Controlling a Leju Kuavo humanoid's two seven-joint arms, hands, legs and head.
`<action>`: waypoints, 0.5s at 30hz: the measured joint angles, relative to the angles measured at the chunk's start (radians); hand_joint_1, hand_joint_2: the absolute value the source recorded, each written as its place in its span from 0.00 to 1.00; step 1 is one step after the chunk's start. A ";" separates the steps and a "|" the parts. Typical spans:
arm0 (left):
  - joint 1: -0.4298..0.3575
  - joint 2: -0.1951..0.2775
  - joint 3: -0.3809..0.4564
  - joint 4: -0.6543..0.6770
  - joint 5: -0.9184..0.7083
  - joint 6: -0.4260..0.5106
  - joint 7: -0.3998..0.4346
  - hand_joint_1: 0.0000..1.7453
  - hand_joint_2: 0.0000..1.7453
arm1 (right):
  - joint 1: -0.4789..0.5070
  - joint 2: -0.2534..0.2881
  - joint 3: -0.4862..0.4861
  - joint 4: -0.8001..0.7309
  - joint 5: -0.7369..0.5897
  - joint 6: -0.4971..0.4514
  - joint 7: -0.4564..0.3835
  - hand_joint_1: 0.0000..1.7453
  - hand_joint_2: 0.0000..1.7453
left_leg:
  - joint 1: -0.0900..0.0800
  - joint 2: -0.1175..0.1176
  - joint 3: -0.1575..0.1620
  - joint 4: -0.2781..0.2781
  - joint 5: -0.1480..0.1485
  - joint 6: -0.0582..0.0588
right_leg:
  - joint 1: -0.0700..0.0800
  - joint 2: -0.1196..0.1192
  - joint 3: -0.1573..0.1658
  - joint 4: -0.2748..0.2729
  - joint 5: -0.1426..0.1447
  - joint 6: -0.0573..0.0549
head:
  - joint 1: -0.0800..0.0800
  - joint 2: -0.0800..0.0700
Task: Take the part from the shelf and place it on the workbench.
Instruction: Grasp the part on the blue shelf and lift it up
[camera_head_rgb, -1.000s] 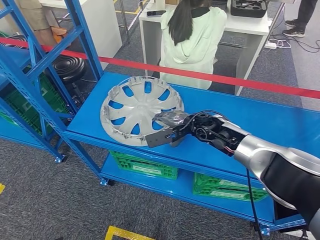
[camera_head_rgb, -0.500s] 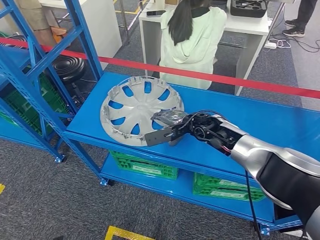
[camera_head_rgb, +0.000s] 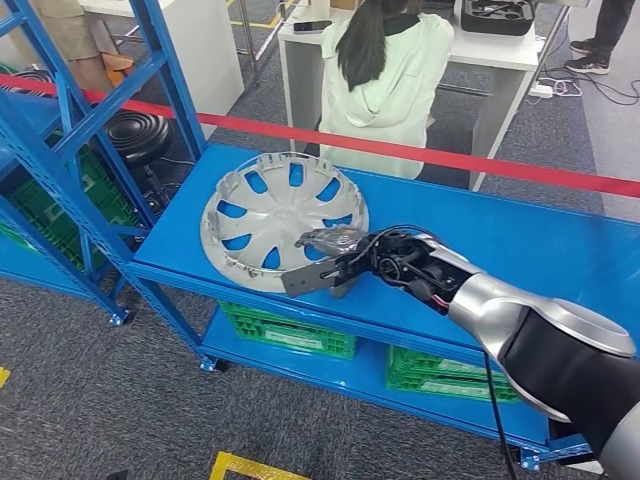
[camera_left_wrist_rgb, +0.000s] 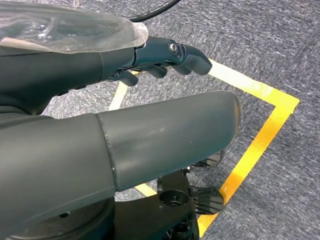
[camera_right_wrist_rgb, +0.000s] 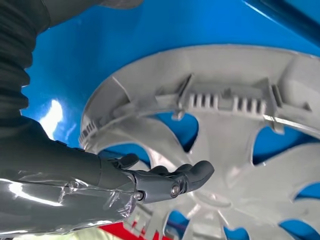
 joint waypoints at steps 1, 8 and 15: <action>0.000 0.000 0.000 0.000 0.000 0.000 0.000 0.00 0.00 | 0.002 0.001 0.000 0.006 0.000 0.000 -0.002 0.00 1.00 | 0.000 0.000 0.000 0.000 0.000 0.000 | 0.000 0.000 0.000 0.000 0.000 0.000 | 0.000 0.000; -0.001 0.000 0.000 0.000 0.000 0.000 0.000 0.00 0.00 | 0.004 0.006 0.000 0.036 0.000 0.000 -0.009 0.00 1.00 | 0.000 0.000 0.000 0.000 0.000 0.000 | 0.000 0.000 0.000 0.000 0.000 0.000 | 0.000 0.000; -0.001 0.000 0.000 0.000 0.000 0.001 -0.003 0.00 0.00 | 0.010 0.009 -0.001 0.068 0.007 0.002 -0.022 0.00 1.00 | 0.000 0.000 0.000 0.000 0.000 0.000 | 0.000 0.000 0.000 0.000 0.000 0.000 | 0.000 0.000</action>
